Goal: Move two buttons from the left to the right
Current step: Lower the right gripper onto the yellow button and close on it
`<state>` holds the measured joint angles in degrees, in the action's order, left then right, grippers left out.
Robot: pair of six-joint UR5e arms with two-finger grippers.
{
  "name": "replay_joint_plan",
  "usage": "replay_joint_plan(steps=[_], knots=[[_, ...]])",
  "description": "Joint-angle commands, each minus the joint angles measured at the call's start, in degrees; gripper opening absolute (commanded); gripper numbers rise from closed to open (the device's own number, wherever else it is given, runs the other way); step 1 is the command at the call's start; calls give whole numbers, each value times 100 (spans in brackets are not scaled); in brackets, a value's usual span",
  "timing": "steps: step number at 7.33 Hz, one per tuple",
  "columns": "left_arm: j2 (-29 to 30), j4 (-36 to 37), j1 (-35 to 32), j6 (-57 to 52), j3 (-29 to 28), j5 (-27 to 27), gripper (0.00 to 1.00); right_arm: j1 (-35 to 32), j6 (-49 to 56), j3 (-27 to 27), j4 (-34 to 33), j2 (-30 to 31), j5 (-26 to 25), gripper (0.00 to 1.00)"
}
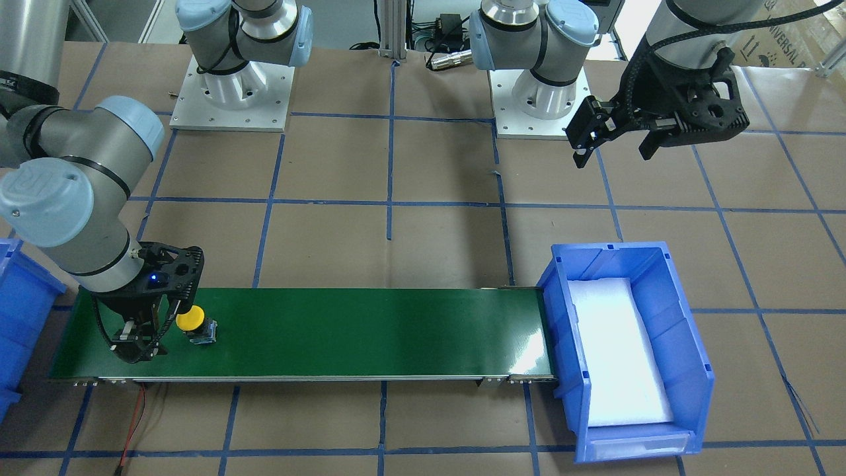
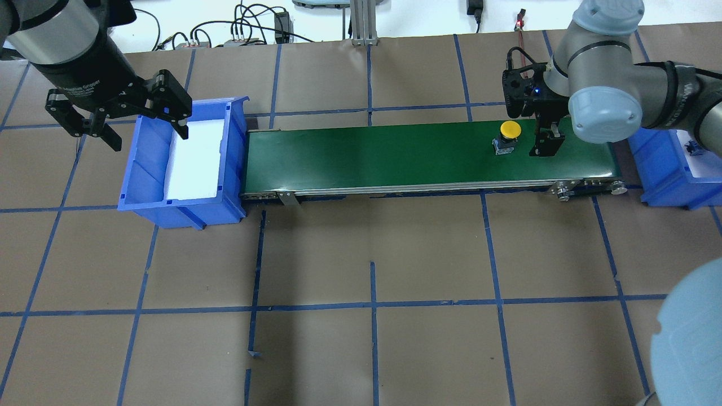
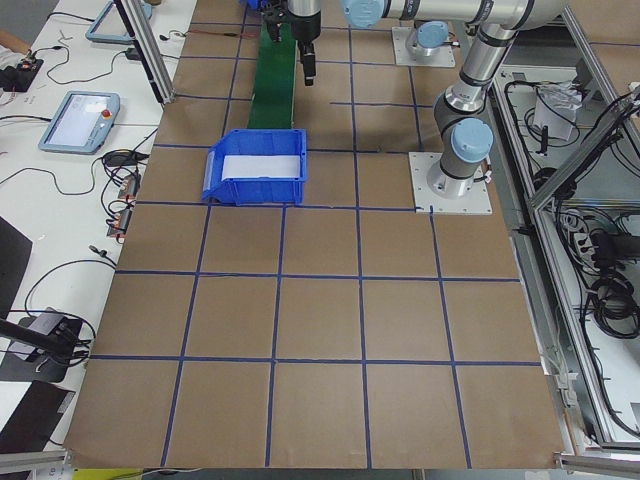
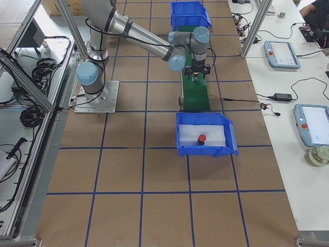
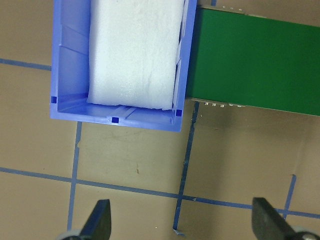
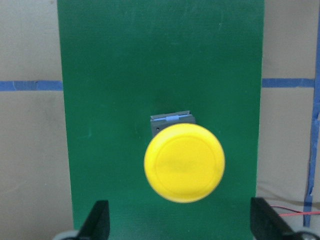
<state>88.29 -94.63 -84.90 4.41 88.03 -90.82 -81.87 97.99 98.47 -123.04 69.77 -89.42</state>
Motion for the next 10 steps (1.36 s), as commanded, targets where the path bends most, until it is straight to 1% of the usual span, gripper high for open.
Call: replay_joint_plan(steps=[1,7,8,9,10], knots=[[4,-3,0,-2,3,3,100,-4,-8,-4,-1,-7,-5,99],[-5,-12,0,-2,3,-6,100,-13,10,49,25,-16,-23,98],[-5,-12,-9,-2,3,-6,100,-13,18,49,17,-16,-14,93],[-5,-12,0,-2,3,-6,100,-13,36,49,25,-16,-23,82],[-5,-12,-9,-2,3,-6,100,-13,36,40,17,-7,-23,79]])
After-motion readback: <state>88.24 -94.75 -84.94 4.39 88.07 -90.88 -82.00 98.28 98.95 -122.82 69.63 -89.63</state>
